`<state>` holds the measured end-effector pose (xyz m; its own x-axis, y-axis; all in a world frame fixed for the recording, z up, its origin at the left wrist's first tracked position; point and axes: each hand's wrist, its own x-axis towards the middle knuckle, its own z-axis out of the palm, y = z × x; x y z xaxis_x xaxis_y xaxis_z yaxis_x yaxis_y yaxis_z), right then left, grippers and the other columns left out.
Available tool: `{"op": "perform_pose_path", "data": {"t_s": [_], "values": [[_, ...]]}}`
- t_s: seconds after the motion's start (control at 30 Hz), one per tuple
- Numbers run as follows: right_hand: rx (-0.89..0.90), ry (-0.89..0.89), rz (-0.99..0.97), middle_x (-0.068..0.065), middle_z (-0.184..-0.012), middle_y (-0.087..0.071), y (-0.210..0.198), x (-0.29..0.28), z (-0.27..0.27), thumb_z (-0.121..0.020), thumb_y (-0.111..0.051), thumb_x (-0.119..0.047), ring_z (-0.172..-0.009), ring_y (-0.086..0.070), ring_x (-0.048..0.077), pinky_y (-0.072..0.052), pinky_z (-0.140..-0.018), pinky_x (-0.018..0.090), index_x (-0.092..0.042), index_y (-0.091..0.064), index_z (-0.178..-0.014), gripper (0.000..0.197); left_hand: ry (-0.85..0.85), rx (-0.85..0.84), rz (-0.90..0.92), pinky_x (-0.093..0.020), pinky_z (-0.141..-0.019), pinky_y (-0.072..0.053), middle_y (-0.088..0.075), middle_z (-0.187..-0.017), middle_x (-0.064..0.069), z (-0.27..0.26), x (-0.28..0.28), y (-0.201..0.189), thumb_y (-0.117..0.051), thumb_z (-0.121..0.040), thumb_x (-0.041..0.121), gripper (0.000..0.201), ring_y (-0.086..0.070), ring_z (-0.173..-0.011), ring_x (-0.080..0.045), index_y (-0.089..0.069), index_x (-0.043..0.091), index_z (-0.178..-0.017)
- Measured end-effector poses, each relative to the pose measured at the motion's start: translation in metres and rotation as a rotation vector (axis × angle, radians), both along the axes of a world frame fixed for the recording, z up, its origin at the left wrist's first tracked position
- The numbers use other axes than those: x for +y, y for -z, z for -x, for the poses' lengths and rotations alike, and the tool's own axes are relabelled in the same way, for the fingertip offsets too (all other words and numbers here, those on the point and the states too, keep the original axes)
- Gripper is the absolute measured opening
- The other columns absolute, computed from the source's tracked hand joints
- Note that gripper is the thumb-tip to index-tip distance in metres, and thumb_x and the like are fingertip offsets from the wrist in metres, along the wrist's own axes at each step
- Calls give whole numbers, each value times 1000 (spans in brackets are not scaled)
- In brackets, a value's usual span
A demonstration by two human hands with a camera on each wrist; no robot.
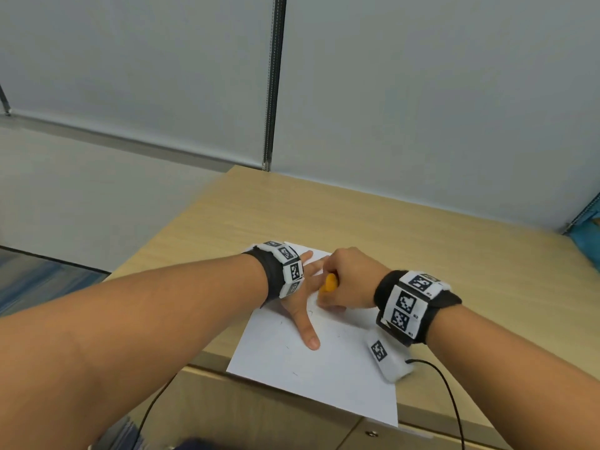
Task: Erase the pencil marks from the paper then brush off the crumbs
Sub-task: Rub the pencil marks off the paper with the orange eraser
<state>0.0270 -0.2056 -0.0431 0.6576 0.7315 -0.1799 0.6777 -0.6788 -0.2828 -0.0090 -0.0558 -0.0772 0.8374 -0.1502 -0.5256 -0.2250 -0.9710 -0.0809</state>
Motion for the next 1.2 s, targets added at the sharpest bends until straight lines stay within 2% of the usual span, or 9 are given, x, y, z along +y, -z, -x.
{"op": "perform_pose_path", "data": {"t_s": [0.07,0.17,0.3,0.43,0.57,0.67,0.8,0.93,1.2], "values": [[134,-37,34,3,-62,-74,0,3,5,-78,-82,-23,-50,-66,14,-59,-58,30,-16,-70,-67,18,35,2,-15,-70,-116,8,27,-164,11,0,1,0,-46,-28,108,136,35,-146,-35,-1,63,-148],[34,113,-9,6,-61,-74,-4,7,-4,-73,-80,-22,-55,-72,22,-63,-59,34,-7,-74,-66,17,-15,5,-20,-69,-116,7,34,-161,7,3,-3,-5,-64,-50,94,133,32,-147,-35,11,54,-152],[109,-20,80,2,-63,-74,-2,16,13,-72,-81,-18,-47,-64,12,-54,-51,26,-11,-76,-74,9,24,49,12,-61,-122,-2,2,-167,12,3,0,-7,-58,-50,98,105,13,-153,-29,-27,64,-144],[-13,56,41,3,-66,-75,-7,14,0,-78,-82,-33,-60,-71,21,-58,-58,29,-8,-75,-74,26,42,41,-10,-65,-118,9,26,-164,6,4,-4,-9,-61,-59,91,118,31,-147,-32,-4,54,-154],[124,-57,61,3,-69,-76,-3,17,8,-77,-86,-28,-52,-67,18,-55,-53,27,-11,-79,-83,20,37,93,40,-58,-122,-2,-5,-167,14,5,-2,-13,-64,-62,88,102,10,-154,-31,-27,53,-150],[3,50,45,6,-71,-77,-6,16,-2,-75,-84,-33,-63,-72,20,-63,-64,34,-9,-78,-80,25,9,48,-15,-68,-118,5,27,-164,8,6,-3,-11,-63,-63,88,116,34,-146,-32,-6,49,-156],[-34,-27,101,7,-72,-76,-5,12,9,-77,-82,-30,-65,-69,18,-61,-68,35,-7,-76,-77,24,9,42,-12,-68,-117,4,28,-164,6,2,0,-6,-60,-55,95,121,34,-146,-34,1,57,-152],[-105,138,52,5,-77,-71,-17,-10,-16,-81,-80,-32,-76,-70,25,-58,-69,35,-13,-67,-70,26,-44,14,16,-70,-117,1,39,-159,10,-1,4,2,-55,-30,101,154,33,-147,-32,34,49,-144],[206,321,-122,8,-78,-75,-13,-93,-37,-82,-87,-27,-61,-65,10,-57,-58,24,-14,-77,-93,20,-48,21,38,-68,-118,5,39,-158,10,-5,6,3,-65,-41,95,152,32,-148,-30,33,47,-146]]}}
